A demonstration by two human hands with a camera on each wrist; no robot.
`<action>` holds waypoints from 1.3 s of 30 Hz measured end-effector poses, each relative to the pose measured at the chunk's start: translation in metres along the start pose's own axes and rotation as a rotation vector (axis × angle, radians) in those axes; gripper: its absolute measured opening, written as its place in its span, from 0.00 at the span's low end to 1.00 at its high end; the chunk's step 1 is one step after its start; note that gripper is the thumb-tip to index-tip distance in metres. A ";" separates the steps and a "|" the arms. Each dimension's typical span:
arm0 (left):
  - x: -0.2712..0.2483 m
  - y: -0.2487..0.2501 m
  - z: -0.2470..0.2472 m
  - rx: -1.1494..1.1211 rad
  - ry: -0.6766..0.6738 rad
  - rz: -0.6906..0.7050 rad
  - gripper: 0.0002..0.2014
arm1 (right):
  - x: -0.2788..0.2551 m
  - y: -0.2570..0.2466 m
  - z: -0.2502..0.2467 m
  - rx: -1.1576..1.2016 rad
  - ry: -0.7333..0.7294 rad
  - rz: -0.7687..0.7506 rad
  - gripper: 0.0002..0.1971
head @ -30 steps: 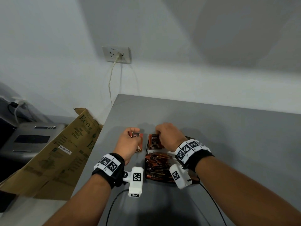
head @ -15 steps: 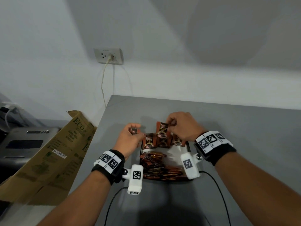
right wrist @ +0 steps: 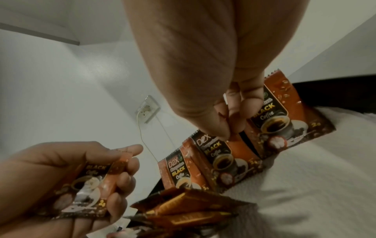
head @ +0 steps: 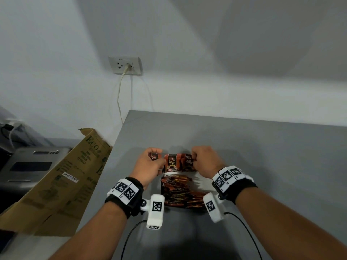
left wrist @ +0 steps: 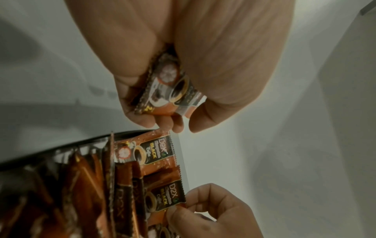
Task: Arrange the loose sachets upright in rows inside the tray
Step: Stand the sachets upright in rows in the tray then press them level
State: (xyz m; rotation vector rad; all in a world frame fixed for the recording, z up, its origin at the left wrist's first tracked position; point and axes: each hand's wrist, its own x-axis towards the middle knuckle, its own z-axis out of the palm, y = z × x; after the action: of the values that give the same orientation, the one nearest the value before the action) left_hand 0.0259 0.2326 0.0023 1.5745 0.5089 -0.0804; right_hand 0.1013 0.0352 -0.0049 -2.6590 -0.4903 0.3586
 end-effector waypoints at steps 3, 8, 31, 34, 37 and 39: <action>-0.001 -0.001 0.001 -0.002 0.001 -0.004 0.15 | -0.001 -0.001 0.002 -0.028 0.027 -0.002 0.06; -0.001 0.000 0.004 -0.087 -0.033 -0.033 0.15 | -0.003 -0.002 -0.003 -0.004 0.068 -0.020 0.05; -0.004 0.004 0.025 0.070 -0.071 0.034 0.14 | -0.026 0.056 -0.029 0.114 0.034 0.076 0.10; -0.006 0.004 0.023 0.081 -0.070 0.031 0.12 | -0.024 0.057 -0.019 0.111 0.082 0.113 0.08; -0.007 0.003 0.021 0.076 -0.070 0.023 0.11 | -0.023 0.057 -0.014 0.141 0.116 0.133 0.08; -0.008 0.004 0.021 0.070 -0.074 0.011 0.11 | -0.022 0.058 -0.012 0.148 0.130 0.126 0.07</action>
State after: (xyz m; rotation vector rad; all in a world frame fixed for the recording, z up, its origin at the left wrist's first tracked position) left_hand 0.0253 0.2106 0.0072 1.6361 0.4440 -0.1486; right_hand 0.1015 -0.0270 -0.0158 -2.5541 -0.2469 0.2460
